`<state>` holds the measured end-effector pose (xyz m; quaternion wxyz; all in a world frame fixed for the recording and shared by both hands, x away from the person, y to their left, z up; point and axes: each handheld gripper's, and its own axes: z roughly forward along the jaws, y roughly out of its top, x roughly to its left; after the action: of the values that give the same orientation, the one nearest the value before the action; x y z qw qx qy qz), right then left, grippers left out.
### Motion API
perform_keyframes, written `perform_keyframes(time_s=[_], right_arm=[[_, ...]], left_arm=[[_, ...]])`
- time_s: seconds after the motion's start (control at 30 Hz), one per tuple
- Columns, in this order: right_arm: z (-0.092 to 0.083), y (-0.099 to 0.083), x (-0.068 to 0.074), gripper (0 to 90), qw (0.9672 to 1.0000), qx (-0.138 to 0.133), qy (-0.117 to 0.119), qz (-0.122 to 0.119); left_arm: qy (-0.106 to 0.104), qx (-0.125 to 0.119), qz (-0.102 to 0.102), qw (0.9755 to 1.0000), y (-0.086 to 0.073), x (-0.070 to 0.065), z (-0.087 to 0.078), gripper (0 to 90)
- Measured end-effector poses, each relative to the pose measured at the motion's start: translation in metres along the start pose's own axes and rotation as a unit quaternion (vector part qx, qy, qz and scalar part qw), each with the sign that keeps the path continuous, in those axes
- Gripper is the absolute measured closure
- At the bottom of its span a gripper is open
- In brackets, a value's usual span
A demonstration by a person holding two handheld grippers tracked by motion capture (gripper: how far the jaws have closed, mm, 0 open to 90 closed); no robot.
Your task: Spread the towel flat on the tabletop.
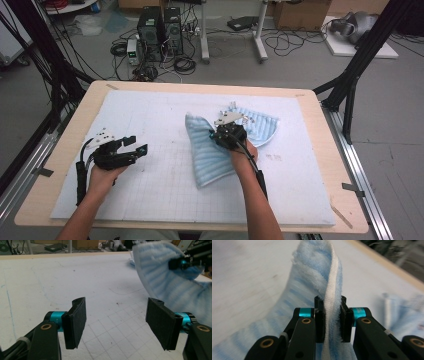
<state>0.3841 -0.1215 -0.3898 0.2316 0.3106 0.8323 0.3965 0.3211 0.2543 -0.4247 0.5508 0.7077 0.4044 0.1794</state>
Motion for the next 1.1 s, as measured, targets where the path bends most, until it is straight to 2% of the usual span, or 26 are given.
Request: perform_keyframes(time_s=[0.07, 0.13, 0.2, 0.27, 0.3, 0.33, 0.37, 0.43, 0.5, 0.63, 0.8, 0.87, 0.9, 0.93, 1.0, 1.03, 1.1], right_arm=[[-0.005, 0.003, -0.007, 79.6, 0.9989, -0.018, -0.036, 0.021], [-0.013, 0.005, -0.016, 79.5, 0.9955, -0.033, -0.079, 0.04], [-0.025, 0.005, -0.024, 79.4, 0.9879, -0.054, -0.13, 0.065], [-0.038, 0.003, -0.031, 78.9, 0.9775, -0.077, -0.174, 0.09], [-0.042, 0.002, -0.034, 78.3, 0.9736, -0.08, -0.19, 0.098], [-0.045, 0.0, -0.036, 77.6, 0.9725, -0.082, -0.191, 0.106], [-0.046, -0.002, -0.036, 77.2, 0.9734, -0.078, -0.183, 0.114], [-0.046, -0.006, -0.032, 77.2, 0.977, -0.071, -0.167, 0.113], [-0.042, -0.009, -0.023, 77.1, 0.9822, -0.069, -0.133, 0.113], [-0.034, -0.014, -0.002, 76.2, 0.9919, -0.047, -0.086, 0.081], [-0.027, -0.028, 0.016, 71.8, 0.9968, -0.029, -0.04, 0.064], [-0.027, -0.033, 0.019, 63.5, 0.9974, -0.026, -0.011, 0.066], [-0.027, -0.036, 0.02, 55.7, 0.9965, -0.023, 0.018, 0.079], [-0.028, -0.037, 0.02, 50.1, 0.9953, -0.024, 0.037, 0.086], [-0.038, -0.04, 0.019, 43.7, 0.9935, -0.05, 0.067, 0.077], [-0.045, -0.04, 0.016, 40.2, 0.9919, -0.071, 0.074, 0.074], [-0.061, -0.04, 0.006, 35.0, 0.9869, -0.115, 0.07, 0.089]], left_arm=[[0.001, -0.002, -0.001, 1.0, 0.0, 0.0, -0.001, 33.4], [0.002, -0.003, -0.002, 1.0, 0.0, 0.0, -0.001, 33.4], [0.004, -0.004, -0.003, 1.0, 0.0, 0.0, -0.002, 33.5], [0.003, -0.004, -0.002, 1.0, 0.001, 0.0, -0.002, 33.4], [0.002, -0.004, -0.002, 1.0, 0.001, 0.0, -0.002, 33.5], [0.002, -0.003, -0.002, 1.0, 0.001, 0.0, -0.001, 33.4], [0.002, -0.004, -0.002, 1.0, 0.0, -0.001, -0.001, 33.5], [0.001, -0.004, -0.003, 1.0, 0.0, -0.001, 0.0, 33.5], [0.0, -0.003, -0.002, 1.0, 0.0, -0.001, 0.0, 33.5], [0.002, -0.004, -0.003, 1.0, 0.001, -0.001, -0.001, 33.5], [0.003, -0.005, -0.006, 1.0, 0.001, 0.0, -0.002, 33.5], [0.004, -0.005, -0.005, 1.0, 0.001, 0.0, -0.002, 33.5], [0.004, -0.005, -0.005, 1.0, 0.001, 0.0, -0.001, 33.5], [0.003, -0.003, -0.005, 1.0, 0.001, 0.0, -0.001, 33.5], [0.004, -0.003, -0.004, 1.0, 0.0, -0.001, -0.001, 33.5], [0.003, -0.003, -0.005, 1.0, 0.0, -0.001, 0.0, 33.5], [0.003, -0.002, -0.005, 1.0, 0.0, -0.002, 0.001, 33.5]])
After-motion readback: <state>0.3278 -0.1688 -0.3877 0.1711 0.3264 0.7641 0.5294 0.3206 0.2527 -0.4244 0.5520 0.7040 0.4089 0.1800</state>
